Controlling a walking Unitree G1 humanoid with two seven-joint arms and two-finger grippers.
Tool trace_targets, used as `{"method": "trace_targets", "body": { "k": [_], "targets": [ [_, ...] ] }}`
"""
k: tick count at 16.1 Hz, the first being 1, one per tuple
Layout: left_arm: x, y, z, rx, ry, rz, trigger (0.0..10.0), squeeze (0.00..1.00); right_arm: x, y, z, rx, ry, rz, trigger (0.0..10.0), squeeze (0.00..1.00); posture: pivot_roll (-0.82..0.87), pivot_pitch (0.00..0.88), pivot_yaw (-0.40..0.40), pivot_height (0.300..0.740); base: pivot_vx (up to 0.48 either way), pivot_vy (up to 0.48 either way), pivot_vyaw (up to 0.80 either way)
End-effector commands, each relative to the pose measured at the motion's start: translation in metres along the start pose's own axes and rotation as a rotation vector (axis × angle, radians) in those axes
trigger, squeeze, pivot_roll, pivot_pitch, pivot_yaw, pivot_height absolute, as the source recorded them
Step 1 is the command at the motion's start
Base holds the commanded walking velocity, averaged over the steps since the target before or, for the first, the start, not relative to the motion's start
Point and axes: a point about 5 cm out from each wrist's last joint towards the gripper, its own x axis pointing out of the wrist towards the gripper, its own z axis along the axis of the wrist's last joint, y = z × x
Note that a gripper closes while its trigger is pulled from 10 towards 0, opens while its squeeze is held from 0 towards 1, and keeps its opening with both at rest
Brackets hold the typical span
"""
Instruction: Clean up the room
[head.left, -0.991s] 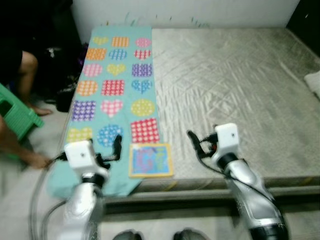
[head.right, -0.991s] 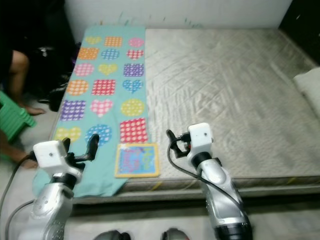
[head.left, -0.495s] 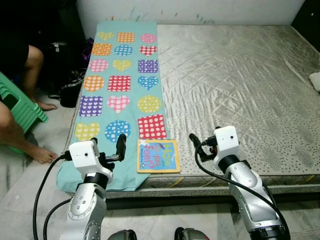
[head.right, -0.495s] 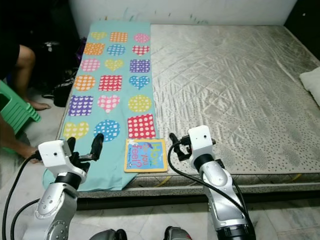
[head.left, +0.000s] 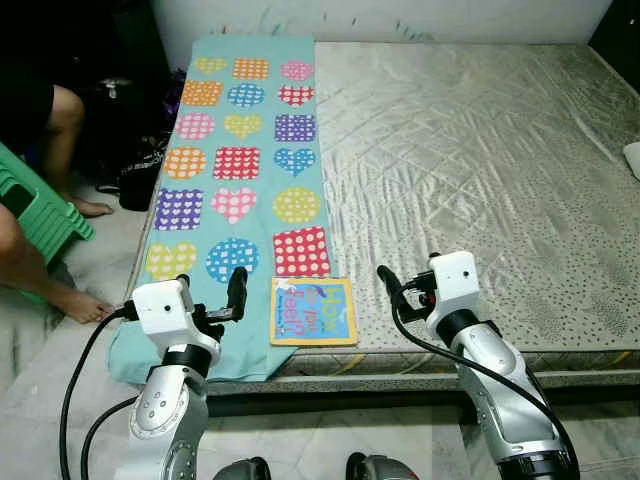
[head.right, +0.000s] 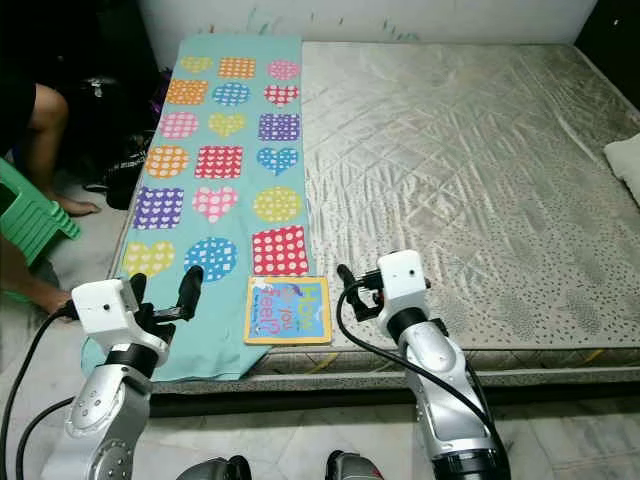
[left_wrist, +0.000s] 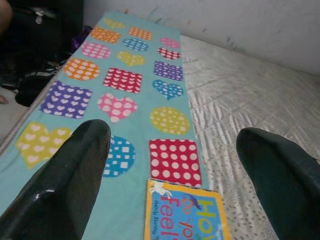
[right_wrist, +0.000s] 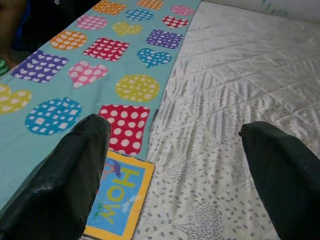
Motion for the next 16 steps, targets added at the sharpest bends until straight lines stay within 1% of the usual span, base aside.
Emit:
{"method": "trace_targets", "body": {
  "k": [1,2,3,4,5,8,10,11,16],
  "targets": [
    [0.001,0.003,0.001,0.011,-0.007,0.000,10.0,0.00,0.000,0.000,-0.002,-0.025,0.017,-0.015,10.0,0.00,-0.13,0.152,-0.012,0.740,0.000,0.000,0.00],
    [0.001,0.003,0.002,0.010,-0.009,-0.005,10.0,0.00,0.000,0.001,-0.002,-0.034,0.019,-0.017,10.0,0.00,-0.13,0.152,-0.012,0.740,0.000,0.000,0.00],
    [0.002,0.001,0.002,0.008,-0.011,-0.011,10.0,0.00,0.001,0.005,-0.002,-0.048,-0.002,0.017,10.0,0.00,-0.13,0.151,-0.011,0.740,0.000,0.000,0.00],
    [0.002,0.001,0.003,0.007,-0.011,-0.011,10.0,0.00,0.001,0.007,-0.002,-0.049,-0.005,0.025,10.0,0.00,-0.13,0.150,-0.010,0.740,0.000,0.000,0.00],
    [0.003,0.001,0.003,0.010,-0.011,-0.010,10.0,0.00,0.001,0.008,-0.004,-0.023,-0.003,-0.001,10.0,0.00,-0.12,0.149,-0.008,0.740,0.000,0.000,0.00],
    [0.003,0.002,0.003,0.013,-0.010,-0.009,10.0,0.00,0.002,0.010,-0.004,0.006,0.003,0.004,10.0,0.00,-0.12,0.147,-0.006,0.740,0.000,0.000,0.00],
    [0.003,0.001,0.002,0.014,-0.007,-0.009,10.0,0.00,0.002,0.009,-0.002,-0.010,0.015,0.039,10.0,0.00,-0.12,0.143,-0.009,0.740,0.000,0.000,0.00],
    [0.003,0.001,0.002,0.014,-0.006,-0.010,10.0,0.00,0.003,0.007,-0.002,0.003,0.019,0.049,10.0,0.00,-0.12,0.143,-0.010,0.740,0.000,0.244,0.00],
    [0.004,0.000,0.002,0.014,-0.005,-0.011,10.0,0.00,0.003,0.009,-0.002,0.002,0.021,0.066,10.0,0.00,-0.12,0.148,-0.013,0.740,0.000,0.343,0.00]
  ]
}}
